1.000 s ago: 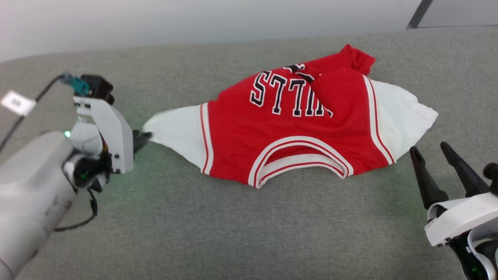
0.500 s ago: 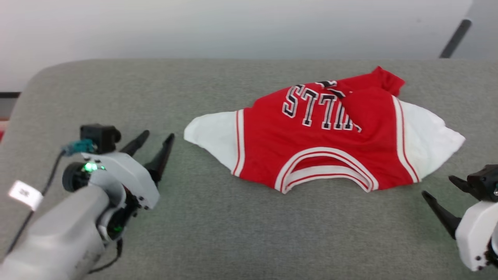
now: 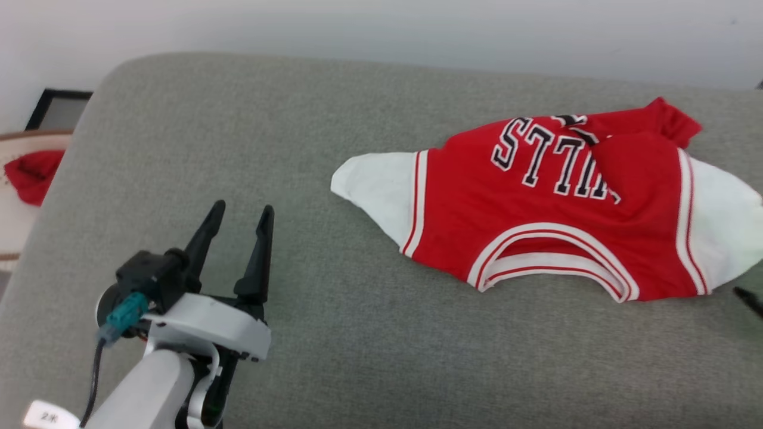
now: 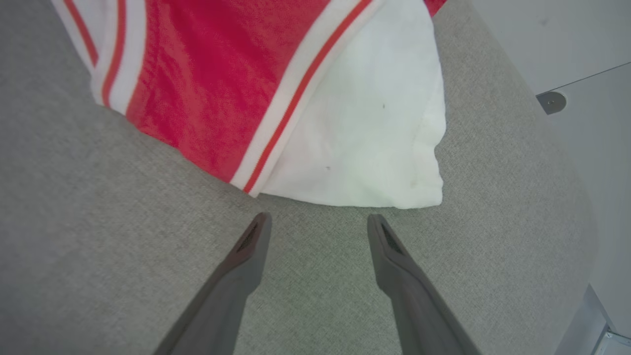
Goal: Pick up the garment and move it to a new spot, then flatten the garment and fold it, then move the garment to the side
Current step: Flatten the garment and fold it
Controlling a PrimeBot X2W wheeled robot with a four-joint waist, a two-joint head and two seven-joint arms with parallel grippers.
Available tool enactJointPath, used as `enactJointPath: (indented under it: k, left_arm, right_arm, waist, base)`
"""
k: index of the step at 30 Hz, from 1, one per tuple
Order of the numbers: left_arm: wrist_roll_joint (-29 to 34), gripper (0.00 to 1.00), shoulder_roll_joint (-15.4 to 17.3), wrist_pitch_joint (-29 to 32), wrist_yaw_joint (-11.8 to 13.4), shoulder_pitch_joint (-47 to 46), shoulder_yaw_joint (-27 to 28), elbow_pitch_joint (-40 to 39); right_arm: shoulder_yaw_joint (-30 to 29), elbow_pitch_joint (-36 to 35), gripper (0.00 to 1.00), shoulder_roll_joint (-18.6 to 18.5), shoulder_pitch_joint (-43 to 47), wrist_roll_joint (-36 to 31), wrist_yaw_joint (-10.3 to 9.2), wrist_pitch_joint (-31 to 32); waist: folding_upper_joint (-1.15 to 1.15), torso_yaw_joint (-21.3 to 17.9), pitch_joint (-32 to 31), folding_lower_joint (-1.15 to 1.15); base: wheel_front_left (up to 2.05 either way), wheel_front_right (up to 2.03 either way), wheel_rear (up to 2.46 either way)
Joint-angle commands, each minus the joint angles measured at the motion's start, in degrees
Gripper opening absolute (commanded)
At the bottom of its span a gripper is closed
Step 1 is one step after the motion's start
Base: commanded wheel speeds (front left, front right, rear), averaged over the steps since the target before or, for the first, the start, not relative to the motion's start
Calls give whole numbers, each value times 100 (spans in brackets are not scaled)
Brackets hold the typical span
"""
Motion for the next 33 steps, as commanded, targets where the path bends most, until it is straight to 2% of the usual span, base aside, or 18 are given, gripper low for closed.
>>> enactJointPath:
  k: [1,4,14,15,17,23,28,30,33]
  left_arm:
    - [167,100,-66,1,-55,122,152,-83]
    - [427,100,-217,2,-169,299,368,-169]
    - [815,100,-537,1,-562,431,781,-196]
    - [837,100,-537,1,-595,418,799,-210]
    - [911,100,-488,1,-697,400,782,-206]
    - [1096,100,-56,200,-1075,94,647,-207]
    - [1242,100,550,1093,-1575,-606,167,-254]
    - [1091,100,726,1552,-1672,-980,-263,-240]
    - [837,100,1204,2137,-1684,-1745,-1463,-388]
  right_arm:
    - [198,128,100,-86,-226,127,-6,-45]
    - [674,387,100,-213,-602,210,-6,-145]
    - [2237,1031,100,-25,-1664,433,-7,-454]
    - [2397,1095,58,7,-1734,490,-7,-456]
    - [2683,1207,0,30,-1872,582,-9,-452]
    - [3107,1401,0,62,-2330,831,-11,-635]
    - [3252,1470,0,117,-2585,906,-12,-713]
    - [3282,1480,0,161,-2637,936,-12,-744]
    - [3307,1425,0,267,-2740,915,-11,-734]
  waist:
    - [0,183,205,0]
    - [0,261,322,0]
    - [0,339,573,0]
    - [0,339,587,0]
    - [0,333,611,0]
    - [0,246,691,0]
    - [0,165,760,0]
    - [0,138,789,0]
    - [0,66,877,0]
  base:
    - [0,0,0]
    - [0,0,0]
    - [0,0,0]
    - [0,0,0]
    - [0,0,0]
    - [0,0,0]
    - [0,0,0]
    - [0,0,0]
    - [0,0,0]
